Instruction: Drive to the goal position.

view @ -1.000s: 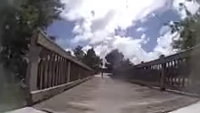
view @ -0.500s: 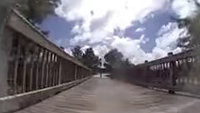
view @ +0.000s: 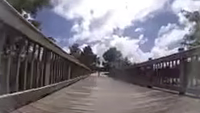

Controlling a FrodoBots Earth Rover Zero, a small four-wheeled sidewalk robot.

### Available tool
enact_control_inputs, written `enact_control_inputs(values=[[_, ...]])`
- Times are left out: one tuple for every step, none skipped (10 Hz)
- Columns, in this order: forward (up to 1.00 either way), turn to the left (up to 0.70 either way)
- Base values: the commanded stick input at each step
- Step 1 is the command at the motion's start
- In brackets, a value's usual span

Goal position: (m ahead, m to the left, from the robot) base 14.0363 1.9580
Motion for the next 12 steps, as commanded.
enact_control_inputs(values=[[1.0, 0.0], [1.0, 0.0], [1.0, 0.0], [1.0, 0.0], [1.0, 0.0], [1.0, 0.0], [1.0, 0.0], [1.0, 0.0], [1.0, 0.0], [1.0, 0.0], [1.0, 0.0], [1.0, 0.0]])
